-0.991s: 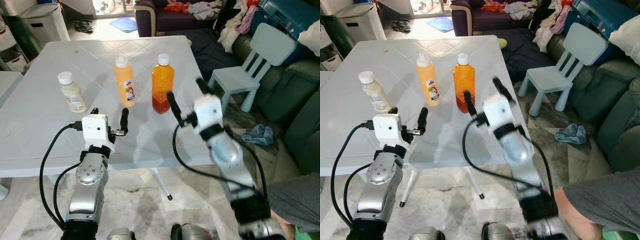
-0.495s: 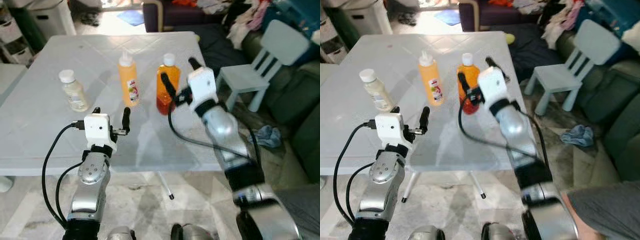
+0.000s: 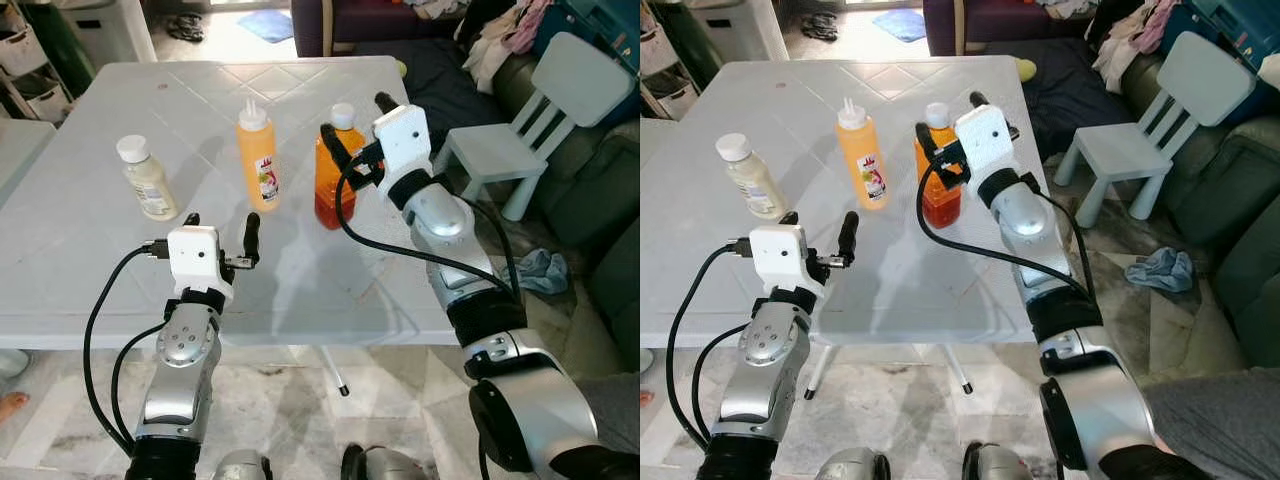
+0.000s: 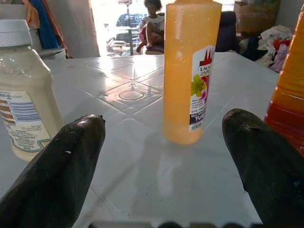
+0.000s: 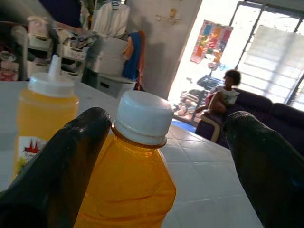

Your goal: Restocking fridge

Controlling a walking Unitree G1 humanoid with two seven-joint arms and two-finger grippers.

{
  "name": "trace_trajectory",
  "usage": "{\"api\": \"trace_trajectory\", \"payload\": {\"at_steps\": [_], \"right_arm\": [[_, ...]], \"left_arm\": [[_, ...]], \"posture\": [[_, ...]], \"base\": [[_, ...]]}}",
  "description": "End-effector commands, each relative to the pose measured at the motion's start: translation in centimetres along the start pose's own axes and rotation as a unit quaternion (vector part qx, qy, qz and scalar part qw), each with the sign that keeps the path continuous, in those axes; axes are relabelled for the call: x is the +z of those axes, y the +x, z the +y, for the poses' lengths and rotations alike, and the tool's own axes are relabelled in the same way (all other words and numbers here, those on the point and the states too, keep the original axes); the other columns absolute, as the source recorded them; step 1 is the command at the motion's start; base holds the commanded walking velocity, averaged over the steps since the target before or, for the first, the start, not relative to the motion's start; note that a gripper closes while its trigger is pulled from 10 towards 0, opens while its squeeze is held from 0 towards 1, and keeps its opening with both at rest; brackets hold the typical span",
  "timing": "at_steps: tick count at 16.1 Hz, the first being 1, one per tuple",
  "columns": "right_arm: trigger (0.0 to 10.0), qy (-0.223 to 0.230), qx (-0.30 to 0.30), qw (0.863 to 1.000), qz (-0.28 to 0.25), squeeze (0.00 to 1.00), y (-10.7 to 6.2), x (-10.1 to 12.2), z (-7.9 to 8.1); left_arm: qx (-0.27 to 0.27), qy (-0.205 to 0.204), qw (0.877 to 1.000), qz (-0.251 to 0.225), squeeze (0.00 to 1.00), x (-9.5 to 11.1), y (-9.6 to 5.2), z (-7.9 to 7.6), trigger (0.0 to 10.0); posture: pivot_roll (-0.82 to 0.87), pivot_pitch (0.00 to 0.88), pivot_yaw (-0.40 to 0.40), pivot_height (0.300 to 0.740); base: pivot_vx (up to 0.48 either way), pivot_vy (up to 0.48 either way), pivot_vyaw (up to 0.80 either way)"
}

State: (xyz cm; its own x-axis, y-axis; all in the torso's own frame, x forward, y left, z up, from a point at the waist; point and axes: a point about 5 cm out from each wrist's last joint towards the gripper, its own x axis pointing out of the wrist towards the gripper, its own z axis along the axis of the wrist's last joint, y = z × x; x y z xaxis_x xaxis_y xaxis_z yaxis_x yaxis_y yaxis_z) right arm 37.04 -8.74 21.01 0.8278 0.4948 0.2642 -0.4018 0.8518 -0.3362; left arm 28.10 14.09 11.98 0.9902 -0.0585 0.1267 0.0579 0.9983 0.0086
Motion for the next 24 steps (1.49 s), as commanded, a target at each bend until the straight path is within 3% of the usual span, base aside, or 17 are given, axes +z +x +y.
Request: {"api": "trace_trajectory", "payload": {"at_steps": [1, 6, 10, 15, 24], "right_arm": [[0.0, 0.005, 0.016, 1.000, -0.015, 0.00, 0.5, 0.8, 0.3], [0.0, -0.004, 0.036, 0.999, -0.018, 0.00, 0.5, 0.8, 0.4], [0.0, 0.007, 0.027, 1.000, -0.013, 0.00, 1.0, 1.0, -0.4], [0.7, 0.012, 0.019, 1.000, -0.003, 0.00, 1.7, 1.1, -1.1], [0.0, 0.063, 0.028, 0.998, 0.005, 0.00, 1.2, 1.4, -0.3]], "left_arm": [[0.000, 0.006, 1.000, 0.001, 0.00, 0.0, 0.0, 0.1, 10.0], [-0.006, 0.004, 1.000, 0.005, 0.00, -0.2, 0.1, -0.2, 10.0], [-0.010, 0.005, 1.000, 0.007, 0.00, -0.2, 0.0, -0.3, 10.0], [-0.014, 0.006, 1.000, 0.010, 0.00, -0.3, -0.1, -0.3, 10.0], [-0.017, 0.009, 1.000, 0.015, 0.00, -0.4, 0.0, -0.4, 10.0]], "posture": [[0.06, 0.084, 0.030, 0.740], [0.06, 0.086, 0.032, 0.740], [0.06, 0.087, 0.033, 0.740], [0.06, 0.090, 0.035, 0.740], [0.06, 0.088, 0.036, 0.740]], "base": [[0.000, 0.000, 0.00], [0.000, 0.000, 0.00], [0.000, 0.000, 0.00], [0.000, 0.000, 0.00], [0.000, 0.000, 0.00]]}}
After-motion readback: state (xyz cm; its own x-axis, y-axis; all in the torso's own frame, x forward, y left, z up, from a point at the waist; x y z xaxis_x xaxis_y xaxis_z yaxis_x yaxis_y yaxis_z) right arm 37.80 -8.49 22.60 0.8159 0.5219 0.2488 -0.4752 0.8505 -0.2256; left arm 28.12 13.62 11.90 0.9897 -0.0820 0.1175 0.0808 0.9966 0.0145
